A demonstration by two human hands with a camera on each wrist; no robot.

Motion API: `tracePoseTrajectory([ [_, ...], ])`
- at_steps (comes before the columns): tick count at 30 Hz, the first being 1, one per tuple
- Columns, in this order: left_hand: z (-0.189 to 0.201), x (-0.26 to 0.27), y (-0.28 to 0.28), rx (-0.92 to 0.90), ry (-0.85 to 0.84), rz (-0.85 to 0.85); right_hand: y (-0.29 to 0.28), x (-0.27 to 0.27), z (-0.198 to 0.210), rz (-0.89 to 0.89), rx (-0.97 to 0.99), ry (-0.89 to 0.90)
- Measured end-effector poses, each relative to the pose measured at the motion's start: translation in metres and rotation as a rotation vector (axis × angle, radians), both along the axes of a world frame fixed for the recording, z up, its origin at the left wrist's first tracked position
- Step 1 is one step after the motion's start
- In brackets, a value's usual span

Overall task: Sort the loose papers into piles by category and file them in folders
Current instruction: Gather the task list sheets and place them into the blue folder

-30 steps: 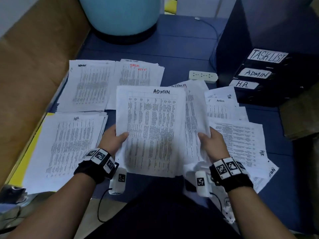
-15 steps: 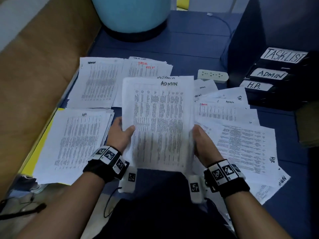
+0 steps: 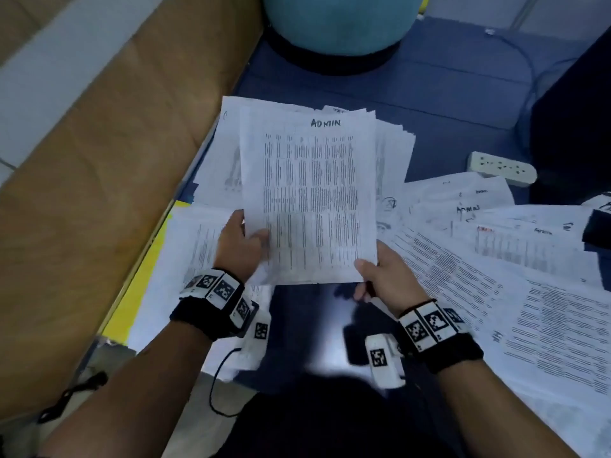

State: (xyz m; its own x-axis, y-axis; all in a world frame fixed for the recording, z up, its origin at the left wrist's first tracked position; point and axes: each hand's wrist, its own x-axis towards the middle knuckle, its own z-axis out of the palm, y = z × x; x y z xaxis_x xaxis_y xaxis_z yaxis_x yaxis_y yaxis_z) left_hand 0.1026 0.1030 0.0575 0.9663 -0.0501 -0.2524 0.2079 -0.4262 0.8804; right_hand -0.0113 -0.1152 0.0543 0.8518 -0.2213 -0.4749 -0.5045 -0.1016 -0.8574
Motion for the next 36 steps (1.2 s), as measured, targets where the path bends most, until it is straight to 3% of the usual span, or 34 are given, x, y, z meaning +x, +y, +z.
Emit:
tracePoseTrajectory([
  [6,-0.001,0.032,0.051,-0.26,0.147,0.15,0.04,0.092,-0.011,-0.159,-0.002,-0.006],
  [12,-0.011,0.033,0.087,-0.24,0.173,0.167,0.071,0.189,-0.027,-0.261,0.047,0.154],
  [17,-0.019,0.027,0.099,-0.201,0.188,0.128,0.094,0.206,-0.043,-0.15,0.108,0.273],
  [24,-0.015,0.01,0.064,-0.194,0.173,-0.013,0.055,0.145,-0.038,-0.091,-0.173,0.132],
  [31,-0.017,-0.03,-0.041,-0.208,0.157,-0.289,-0.041,-0.005,-0.017,-0.155,-0.226,0.122],
  [36,-0.037,-0.076,-0.122,0.057,0.107,-0.559,-0.118,-0.119,-0.031,-0.337,-0.337,0.258],
])
